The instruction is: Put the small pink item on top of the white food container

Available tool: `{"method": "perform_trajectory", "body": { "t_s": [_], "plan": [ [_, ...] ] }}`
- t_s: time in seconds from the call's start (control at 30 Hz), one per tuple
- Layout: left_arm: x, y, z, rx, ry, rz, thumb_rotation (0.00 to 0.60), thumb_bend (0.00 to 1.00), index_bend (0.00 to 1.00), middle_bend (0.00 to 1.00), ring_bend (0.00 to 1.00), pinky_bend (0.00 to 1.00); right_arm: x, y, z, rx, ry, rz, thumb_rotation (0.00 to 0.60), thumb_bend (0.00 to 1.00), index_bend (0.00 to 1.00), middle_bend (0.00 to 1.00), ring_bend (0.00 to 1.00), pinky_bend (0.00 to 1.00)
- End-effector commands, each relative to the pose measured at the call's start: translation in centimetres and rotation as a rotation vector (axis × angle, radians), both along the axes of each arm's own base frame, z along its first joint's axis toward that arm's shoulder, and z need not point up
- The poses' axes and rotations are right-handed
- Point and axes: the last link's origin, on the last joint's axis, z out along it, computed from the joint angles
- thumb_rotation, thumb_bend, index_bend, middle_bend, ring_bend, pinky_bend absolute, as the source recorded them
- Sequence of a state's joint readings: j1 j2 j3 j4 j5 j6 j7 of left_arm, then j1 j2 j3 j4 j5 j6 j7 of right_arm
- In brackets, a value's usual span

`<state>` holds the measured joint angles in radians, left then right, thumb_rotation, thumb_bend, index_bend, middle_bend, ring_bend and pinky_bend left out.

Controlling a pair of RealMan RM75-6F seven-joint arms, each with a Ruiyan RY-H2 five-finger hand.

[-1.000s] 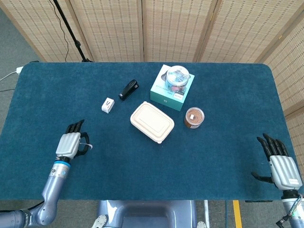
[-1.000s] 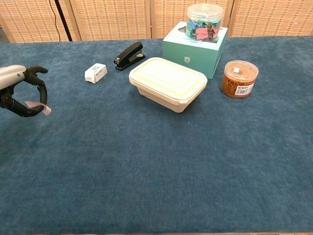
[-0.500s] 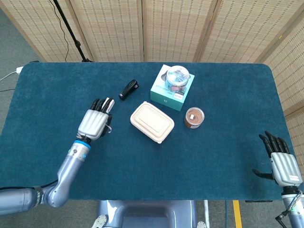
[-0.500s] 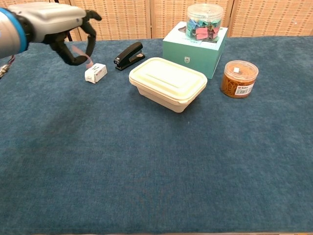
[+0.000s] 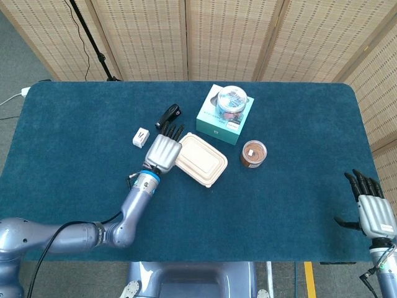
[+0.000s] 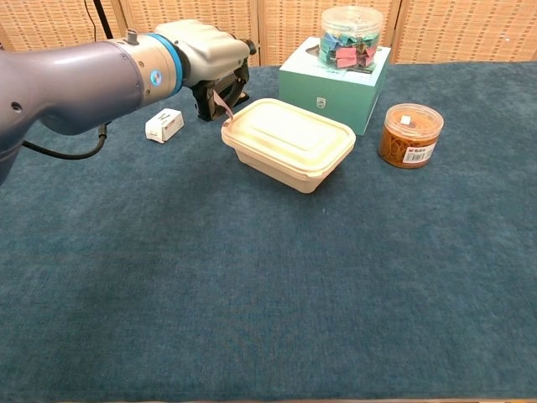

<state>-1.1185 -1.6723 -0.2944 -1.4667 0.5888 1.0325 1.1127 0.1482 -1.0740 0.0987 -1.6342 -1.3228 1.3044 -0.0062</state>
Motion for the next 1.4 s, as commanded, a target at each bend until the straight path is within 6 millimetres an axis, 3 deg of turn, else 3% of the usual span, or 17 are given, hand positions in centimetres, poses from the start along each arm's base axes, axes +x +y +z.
{"method": "perform_trajectory", "body": {
  "t_s": [0.03,0.7,0.77,0.83,0.9,0.97,1.4],
  "plan": [
    [1.0,0.3,-1.0,-0.005,0.029,-0.024,0.600,0.47,0.64,0.00,0.00,0.00,-0.2,-0.1,0.0,-0.001,0.003,-0.007,0.600,0.00,0.00,0.00,0.00,0.00],
    [4.0,1.2,-4.4,0.017,0.073,-0.056,0.600,0.47,0.62,0.00,0.00,0.00,-0.7,-0.4,0.1,0.002,-0.001,-0.038,0.600,0.00,0.00,0.00,0.00,0.00],
    [4.2,1.2,-4.5,0.021,0.068,-0.061,0.600,0.46,0.53,0.00,0.00,0.00,-0.6,-0.4,0.2,0.001,-0.003,-0.038,0.600,0.00,0.00,0.00,0.00,0.00],
    [4.4,1.2,-4.5,0.028,0.058,-0.066,0.600,0.46,0.34,0.00,0.00,0.00,-0.6,-0.4,0.2,0.001,-0.005,-0.038,0.600,0.00,0.00,0.00,0.00,0.00],
    [4.7,1.2,-4.4,0.036,0.044,-0.074,0.600,0.46,0.09,0.00,0.00,0.00,-0.6,-0.4,0.3,0.000,-0.007,-0.039,0.600,0.00,0.00,0.00,0.00,0.00],
    [4.9,1.1,-4.2,0.041,0.027,-0.084,0.600,0.46,0.00,0.00,0.00,0.00,-0.6,-0.3,0.4,0.000,-0.008,-0.039,0.600,0.00,0.00,0.00,0.00,0.00],
    [5.3,0.7,-3.8,0.030,-0.006,-0.119,0.600,0.43,0.00,0.00,0.00,0.00,-0.5,-0.2,0.5,0.002,-0.014,-0.040,0.600,0.00,0.00,0.00,0.00,0.00]
  ]
}}
